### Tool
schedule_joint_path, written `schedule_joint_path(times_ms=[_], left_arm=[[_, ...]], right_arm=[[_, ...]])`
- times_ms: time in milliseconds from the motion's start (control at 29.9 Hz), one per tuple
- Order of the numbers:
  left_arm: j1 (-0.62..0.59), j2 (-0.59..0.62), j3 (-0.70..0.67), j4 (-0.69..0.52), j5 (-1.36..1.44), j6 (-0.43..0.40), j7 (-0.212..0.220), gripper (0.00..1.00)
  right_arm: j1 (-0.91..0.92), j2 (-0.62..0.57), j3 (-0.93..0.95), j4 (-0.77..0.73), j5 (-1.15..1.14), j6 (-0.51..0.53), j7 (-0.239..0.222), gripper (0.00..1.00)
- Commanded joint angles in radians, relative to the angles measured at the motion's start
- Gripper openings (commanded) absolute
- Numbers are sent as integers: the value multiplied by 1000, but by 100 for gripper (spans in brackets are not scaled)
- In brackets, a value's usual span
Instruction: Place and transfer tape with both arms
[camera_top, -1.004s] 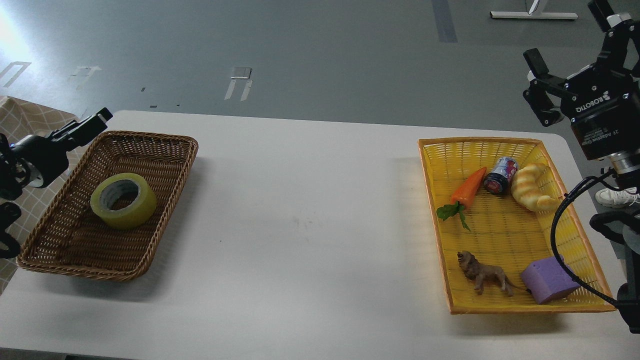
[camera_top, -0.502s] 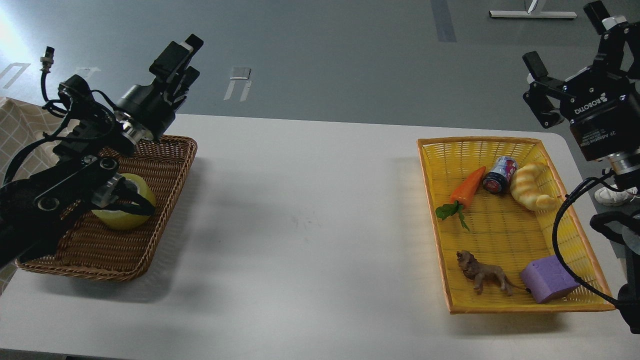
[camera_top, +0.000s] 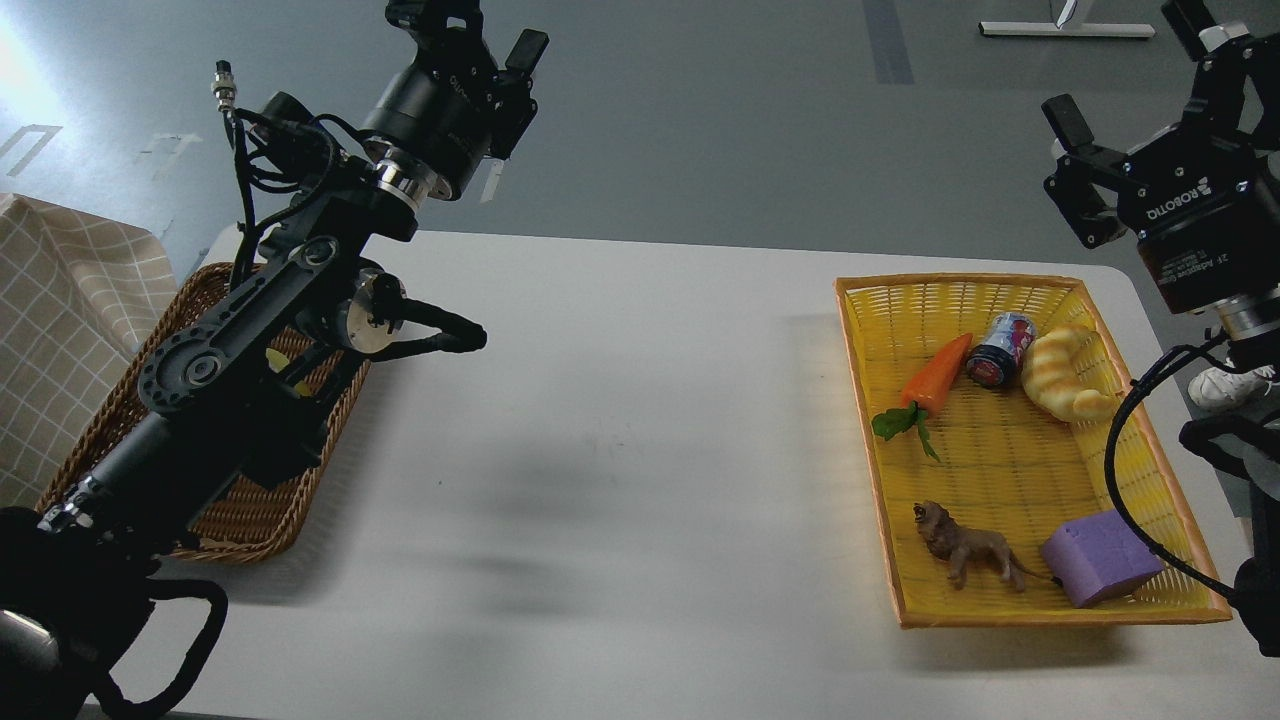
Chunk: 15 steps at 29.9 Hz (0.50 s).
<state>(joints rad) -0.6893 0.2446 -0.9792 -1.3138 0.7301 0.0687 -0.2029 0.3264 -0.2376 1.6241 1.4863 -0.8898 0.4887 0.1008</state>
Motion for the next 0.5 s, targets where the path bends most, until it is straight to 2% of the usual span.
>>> schedule_joint_path(times_ms=[0,167,301,368,468], left_arm=[[49,-74,-38,-48,-8,-4,46,98],[71,-119,-93,-53,-9,-3,94,98],[80,-131,-131,-53,-9,0,146,98],[96,-142,-139,-56,-8,-3,158,98],[113,-133,-141,-65,-5,-30,152,98]], right_arm=[[43,0,-1,-3,0,0,-38,100],[88,9,-10,-6,0,0,-73,100],[140,1,-85,-32,-9,-70,-89,100],[152,4,-90,-31,-8,-90,-89,100],[178,15,-89,-26,-5,-94,-87,100]])
